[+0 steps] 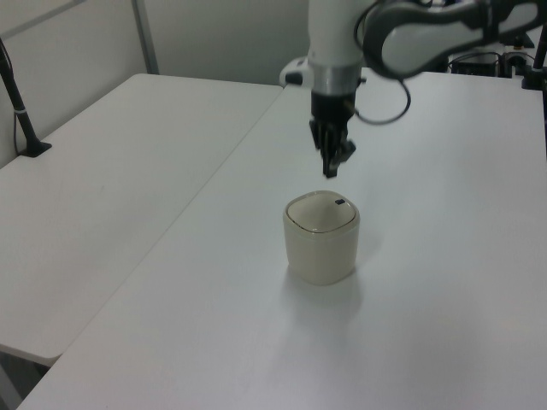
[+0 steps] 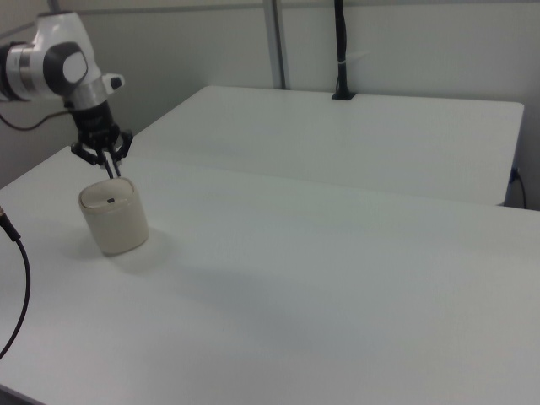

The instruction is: Close the trash bin

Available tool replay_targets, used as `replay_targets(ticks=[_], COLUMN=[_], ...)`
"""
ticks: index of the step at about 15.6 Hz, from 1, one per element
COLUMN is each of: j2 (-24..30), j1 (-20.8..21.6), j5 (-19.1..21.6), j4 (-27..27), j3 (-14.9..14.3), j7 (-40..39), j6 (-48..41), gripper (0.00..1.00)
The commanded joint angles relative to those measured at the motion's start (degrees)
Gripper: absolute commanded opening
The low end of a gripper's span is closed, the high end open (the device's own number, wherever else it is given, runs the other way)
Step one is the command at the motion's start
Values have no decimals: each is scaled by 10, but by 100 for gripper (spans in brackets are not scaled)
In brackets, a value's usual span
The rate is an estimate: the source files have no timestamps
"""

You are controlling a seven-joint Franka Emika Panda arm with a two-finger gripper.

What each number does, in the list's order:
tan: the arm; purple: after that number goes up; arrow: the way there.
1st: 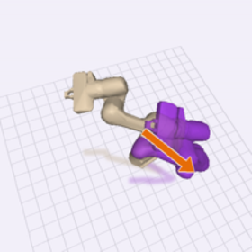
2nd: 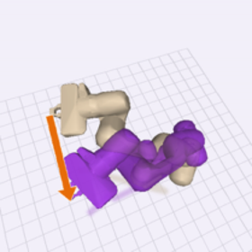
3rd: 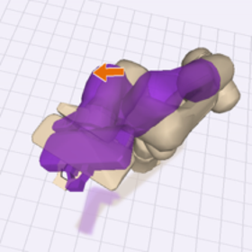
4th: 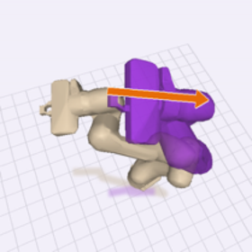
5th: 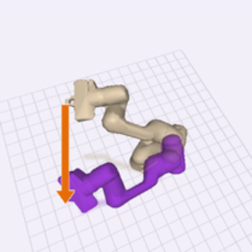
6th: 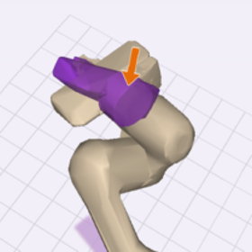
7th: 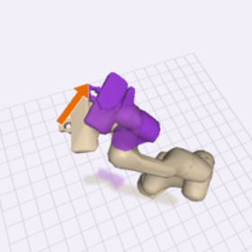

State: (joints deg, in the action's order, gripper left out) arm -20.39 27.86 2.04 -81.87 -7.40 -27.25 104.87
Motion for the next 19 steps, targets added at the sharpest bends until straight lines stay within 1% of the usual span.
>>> replay_targets(ticks=[1,3,5,6,7,8,9,11,13,15,19], j2=[85,130,162,170,177,182,184,192,194,195,191], j1=[-58,-105,-150,-167,-181,-195,-213,-246,-265,-271,-270], j5=[-8,-9,-12,-17,-25,-34,-41,-40,-40,-39,-41], j4=[-44,-64,-74,-75,-75,-75,-76,-77,-79,-77,-79], j3=[43,72,91,91,92,96,101,104,104,99,98], j7=[68,143,232,259,275,286,299,316,315,313,313], j6=[-38,-55,-84,-99,-115,-124,-129,-136,-142,-142,-136], gripper=[29,44,61,80,94,100,100,100,100,100,100])
